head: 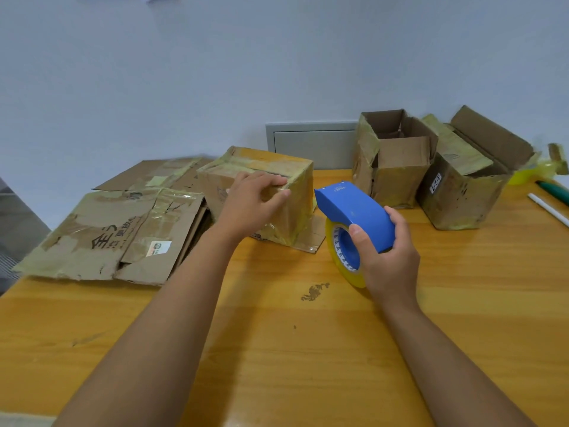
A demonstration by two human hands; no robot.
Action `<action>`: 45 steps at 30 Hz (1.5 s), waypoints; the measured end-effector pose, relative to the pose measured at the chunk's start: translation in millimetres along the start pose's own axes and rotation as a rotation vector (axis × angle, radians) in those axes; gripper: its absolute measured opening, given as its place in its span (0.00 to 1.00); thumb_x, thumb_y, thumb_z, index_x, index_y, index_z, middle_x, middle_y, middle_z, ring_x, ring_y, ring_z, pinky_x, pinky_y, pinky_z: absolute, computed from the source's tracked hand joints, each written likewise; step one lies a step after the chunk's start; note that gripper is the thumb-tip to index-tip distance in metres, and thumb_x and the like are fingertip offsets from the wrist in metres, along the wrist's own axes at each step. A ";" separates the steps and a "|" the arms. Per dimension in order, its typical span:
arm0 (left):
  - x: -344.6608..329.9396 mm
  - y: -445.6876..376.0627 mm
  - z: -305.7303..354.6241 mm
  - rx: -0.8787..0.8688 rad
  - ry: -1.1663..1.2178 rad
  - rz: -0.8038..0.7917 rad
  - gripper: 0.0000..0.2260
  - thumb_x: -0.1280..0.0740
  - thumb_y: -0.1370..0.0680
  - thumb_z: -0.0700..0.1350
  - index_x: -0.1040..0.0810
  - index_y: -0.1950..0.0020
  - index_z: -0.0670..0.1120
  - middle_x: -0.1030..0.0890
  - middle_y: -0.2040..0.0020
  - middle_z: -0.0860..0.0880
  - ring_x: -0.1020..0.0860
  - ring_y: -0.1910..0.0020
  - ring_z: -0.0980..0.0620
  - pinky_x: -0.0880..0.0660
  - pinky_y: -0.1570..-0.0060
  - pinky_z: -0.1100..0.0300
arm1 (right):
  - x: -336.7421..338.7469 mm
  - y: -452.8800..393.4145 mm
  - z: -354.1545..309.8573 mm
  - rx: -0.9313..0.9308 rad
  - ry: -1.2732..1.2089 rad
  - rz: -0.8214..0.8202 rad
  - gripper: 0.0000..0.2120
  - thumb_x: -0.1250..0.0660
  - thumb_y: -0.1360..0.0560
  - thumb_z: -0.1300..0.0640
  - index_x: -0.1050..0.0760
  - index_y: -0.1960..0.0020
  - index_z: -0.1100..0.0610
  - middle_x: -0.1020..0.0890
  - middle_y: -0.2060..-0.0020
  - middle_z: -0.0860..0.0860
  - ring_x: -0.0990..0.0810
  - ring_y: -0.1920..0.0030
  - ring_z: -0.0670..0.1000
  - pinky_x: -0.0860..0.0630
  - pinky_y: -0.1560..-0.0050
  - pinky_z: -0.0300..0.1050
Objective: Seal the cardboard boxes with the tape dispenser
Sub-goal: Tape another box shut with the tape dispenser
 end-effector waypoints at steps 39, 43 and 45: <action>14.1 0.8 6.7 -0.010 -0.289 0.049 0.11 0.35 0.19 0.49 0.20 0.38 0.48 0.21 0.42 0.48 0.23 0.45 0.45 0.29 0.46 0.53 | 1.4 1.9 1.7 -0.009 -0.080 -0.006 0.40 0.34 0.32 0.29 0.33 0.28 0.50 0.27 0.45 0.38 0.27 0.46 0.27 0.28 0.57 0.24; 11.7 -4.3 18.1 -0.032 -0.319 0.104 0.08 0.36 0.18 0.45 0.18 0.46 0.44 0.21 0.49 0.48 0.23 0.52 0.44 0.34 0.54 0.55 | 4.3 1.3 2.6 -0.019 -0.113 0.006 0.39 0.34 0.32 0.30 0.32 0.28 0.50 0.26 0.46 0.35 0.27 0.46 0.28 0.27 0.58 0.25; 12.9 -3.8 19.2 -0.065 -0.339 0.091 0.07 0.36 0.18 0.45 0.20 0.48 0.44 0.22 0.51 0.48 0.24 0.54 0.44 0.35 0.59 0.56 | 5.5 0.0 4.3 -0.031 -0.130 0.015 0.39 0.34 0.32 0.30 0.33 0.28 0.50 0.27 0.46 0.33 0.27 0.47 0.28 0.27 0.59 0.25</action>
Point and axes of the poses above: each hand's wrist, its own y-axis away from the middle knuckle, its own x-axis out of the back of the hand, z = x × y, the point moved 9 cm from there along -y, towards the middle knuckle
